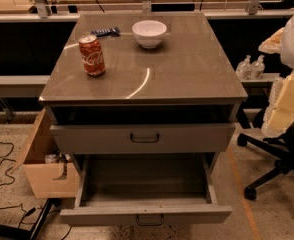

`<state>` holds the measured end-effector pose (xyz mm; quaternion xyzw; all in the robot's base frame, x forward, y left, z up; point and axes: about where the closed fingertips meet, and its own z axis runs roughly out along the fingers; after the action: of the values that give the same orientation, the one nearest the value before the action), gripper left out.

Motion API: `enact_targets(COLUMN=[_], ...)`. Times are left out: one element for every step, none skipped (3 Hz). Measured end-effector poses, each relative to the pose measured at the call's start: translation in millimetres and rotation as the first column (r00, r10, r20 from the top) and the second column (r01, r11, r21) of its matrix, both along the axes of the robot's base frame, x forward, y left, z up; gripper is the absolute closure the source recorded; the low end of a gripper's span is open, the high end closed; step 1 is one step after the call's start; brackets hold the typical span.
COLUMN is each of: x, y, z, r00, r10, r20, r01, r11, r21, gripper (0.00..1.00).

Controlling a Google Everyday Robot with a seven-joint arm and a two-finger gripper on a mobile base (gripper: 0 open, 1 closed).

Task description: Close middle drawer

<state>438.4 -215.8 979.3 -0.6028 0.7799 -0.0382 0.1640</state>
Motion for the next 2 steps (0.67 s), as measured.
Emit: enact_targets(x=[0, -3], y=[0, -2], z=[0, -27], r00=[1.0, 0.9995], r10=[0.0, -0.023], r20=[0.0, -0.024], r01=[0.0, 0.023], r11=[1.0, 0.999], r21=[0.0, 0.024], gripper=[0.0, 0.0])
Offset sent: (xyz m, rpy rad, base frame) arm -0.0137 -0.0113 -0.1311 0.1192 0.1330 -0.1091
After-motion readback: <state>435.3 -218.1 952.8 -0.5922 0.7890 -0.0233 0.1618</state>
